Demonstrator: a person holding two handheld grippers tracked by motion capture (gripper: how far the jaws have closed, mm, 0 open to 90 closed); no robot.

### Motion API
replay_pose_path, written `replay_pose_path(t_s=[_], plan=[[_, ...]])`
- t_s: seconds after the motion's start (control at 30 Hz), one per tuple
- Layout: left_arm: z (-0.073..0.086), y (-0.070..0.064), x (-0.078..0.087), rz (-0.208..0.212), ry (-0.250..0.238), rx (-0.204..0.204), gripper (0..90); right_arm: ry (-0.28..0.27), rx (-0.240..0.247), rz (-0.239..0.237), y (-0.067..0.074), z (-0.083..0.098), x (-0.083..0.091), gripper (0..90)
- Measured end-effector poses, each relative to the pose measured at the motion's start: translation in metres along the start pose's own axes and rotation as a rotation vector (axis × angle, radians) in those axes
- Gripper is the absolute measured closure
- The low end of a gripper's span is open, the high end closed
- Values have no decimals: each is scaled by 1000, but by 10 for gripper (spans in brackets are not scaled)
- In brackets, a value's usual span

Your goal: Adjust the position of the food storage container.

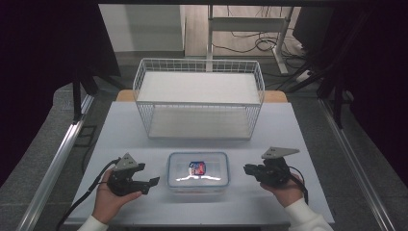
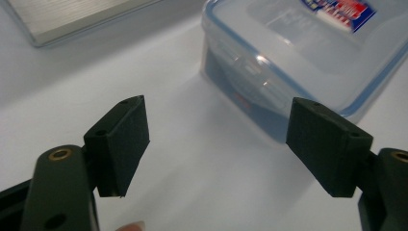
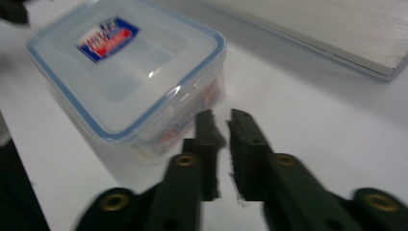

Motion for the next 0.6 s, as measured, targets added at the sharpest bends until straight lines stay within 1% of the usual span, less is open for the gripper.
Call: replay_pose_path(t_s=[0.03, 0.07, 0.1, 0.17, 0.2, 0.27, 0.3, 0.37, 0.4, 0.43, 0.47, 0.5, 0.6], plan=[[2, 0, 1, 7, -4, 18, 227, -29, -35, -5, 2, 3, 3, 496], [2, 0, 1, 7, -4, 18, 227, -35, -49, 2, 4, 4, 3, 396], [4, 0, 2, 7, -4, 15, 227, -49, -49, 14, 5, 4, 4, 325], [5, -1, 3, 6, -4, 16, 226, -77, -45, 22, 7, 2, 4, 233], [5, -1, 4, 4, -2, 12, 226, -84, -47, 22, 8, 0, 4, 207], [6, -1, 6, 1, -6, 17, 226, -97, -51, 21, 10, -3, 4, 188], [6, -1, 8, -2, -12, 26, 226, -98, -55, 16, 10, -4, 4, 181], [5, -1, 10, -6, -17, 23, 226, -94, -60, 7, 12, -3, 4, 180], [5, -1, 10, -6, -17, 23, 226, -94, -60, 7, 12, -3, 4, 180], [5, -2, 10, -15, -22, 20, 227, -95, -55, 14, 12, -3, 4, 163], [5, -3, 10, -15, -20, 19, 228, -96, -57, 16, 12, -3, 5, 159], [5, -4, 9, -11, -21, 27, 227, -97, -58, 13, 12, -2, 6, 156], [3, -4, 9, -6, -28, 37, 219, -101, -82, 8, 11, 0, 6, 146]])
Point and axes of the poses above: each handheld gripper's, and its own axes: x roughly backward along the jaws, z roughly out of its underside, y roughly to its left, the point moved 6 cm from there along -x, roughly forward along the jaws, and after that the axes turned 15 degrees about -y, right-handed, at the moved point
